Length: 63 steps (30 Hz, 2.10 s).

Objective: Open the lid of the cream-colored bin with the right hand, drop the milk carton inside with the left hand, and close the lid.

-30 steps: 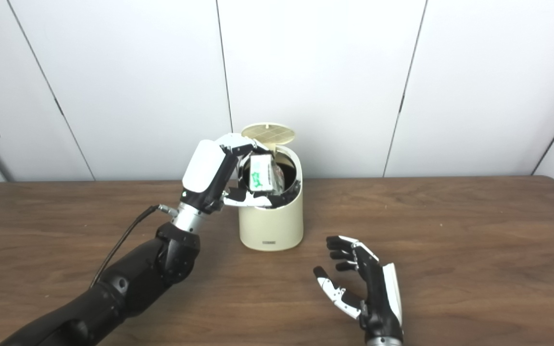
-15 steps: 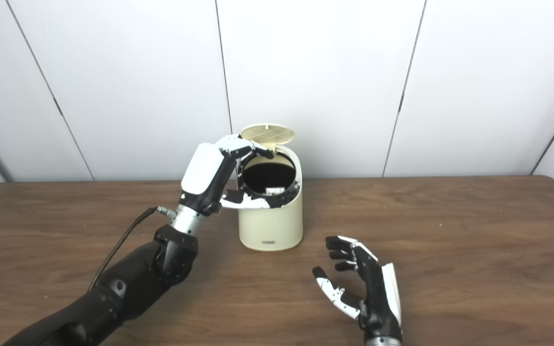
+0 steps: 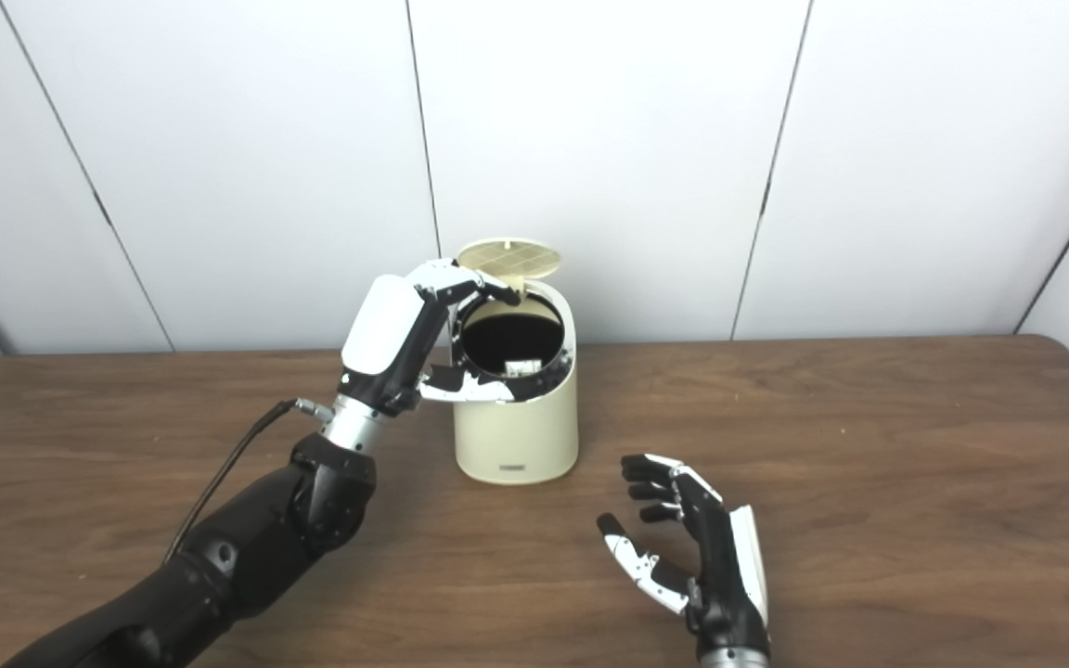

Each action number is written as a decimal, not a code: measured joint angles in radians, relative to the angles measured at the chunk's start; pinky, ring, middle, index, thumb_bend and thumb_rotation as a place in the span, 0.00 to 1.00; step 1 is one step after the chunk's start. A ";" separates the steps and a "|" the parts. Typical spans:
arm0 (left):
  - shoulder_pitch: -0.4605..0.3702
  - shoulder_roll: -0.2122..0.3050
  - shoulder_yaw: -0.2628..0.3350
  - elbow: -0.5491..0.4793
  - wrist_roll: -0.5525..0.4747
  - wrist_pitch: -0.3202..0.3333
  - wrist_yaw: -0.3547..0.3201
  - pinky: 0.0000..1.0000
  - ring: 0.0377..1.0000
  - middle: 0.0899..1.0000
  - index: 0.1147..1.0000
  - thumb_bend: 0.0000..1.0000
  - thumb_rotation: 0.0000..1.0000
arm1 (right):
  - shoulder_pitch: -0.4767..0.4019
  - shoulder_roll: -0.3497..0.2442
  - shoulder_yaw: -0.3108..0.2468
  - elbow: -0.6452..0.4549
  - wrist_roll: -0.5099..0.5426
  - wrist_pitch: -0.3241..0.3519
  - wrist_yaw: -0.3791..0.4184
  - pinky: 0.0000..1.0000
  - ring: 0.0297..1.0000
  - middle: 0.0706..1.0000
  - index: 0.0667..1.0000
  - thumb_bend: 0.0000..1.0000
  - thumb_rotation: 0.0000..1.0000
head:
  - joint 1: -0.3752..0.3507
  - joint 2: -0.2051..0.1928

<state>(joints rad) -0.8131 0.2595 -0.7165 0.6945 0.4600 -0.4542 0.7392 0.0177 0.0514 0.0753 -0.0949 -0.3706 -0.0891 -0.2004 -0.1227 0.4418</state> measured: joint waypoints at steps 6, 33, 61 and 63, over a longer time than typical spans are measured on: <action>0.068 0.019 0.005 -0.176 -0.026 0.001 0.134 0.46 0.50 0.51 0.48 0.40 0.66 | -0.001 -0.001 -0.001 0.003 0.007 -0.009 0.000 0.56 0.63 0.65 0.64 0.23 0.06 | 0.002 -0.003; 0.515 0.006 0.411 -0.655 -0.533 0.001 -0.342 0.85 0.89 0.92 0.92 0.68 0.91 | -0.374 -0.185 0.000 -0.324 -0.350 0.064 0.120 0.86 0.93 0.89 0.89 0.72 0.96 | 0.023 -0.020; 0.664 -0.102 0.660 -0.612 -0.629 0.158 -0.798 0.94 0.96 0.97 0.96 0.70 1.00 | -0.839 -0.346 0.127 -0.202 -0.396 0.456 0.755 0.89 0.94 0.87 0.83 0.85 0.91 | 0.031 -0.023; 0.665 -0.109 0.666 -0.617 -0.622 0.161 -0.800 0.94 0.96 0.96 0.96 0.69 1.00 | -0.839 -0.350 0.141 -0.182 -0.396 0.456 0.759 0.91 0.95 0.88 0.83 0.84 0.91 | 0.031 -0.021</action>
<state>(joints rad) -0.1483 0.1501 -0.0507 0.0774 -0.1617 -0.2934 -0.0606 -0.8214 -0.2987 0.2163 -0.2773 -0.7666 0.3671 0.5587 -0.0920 0.4203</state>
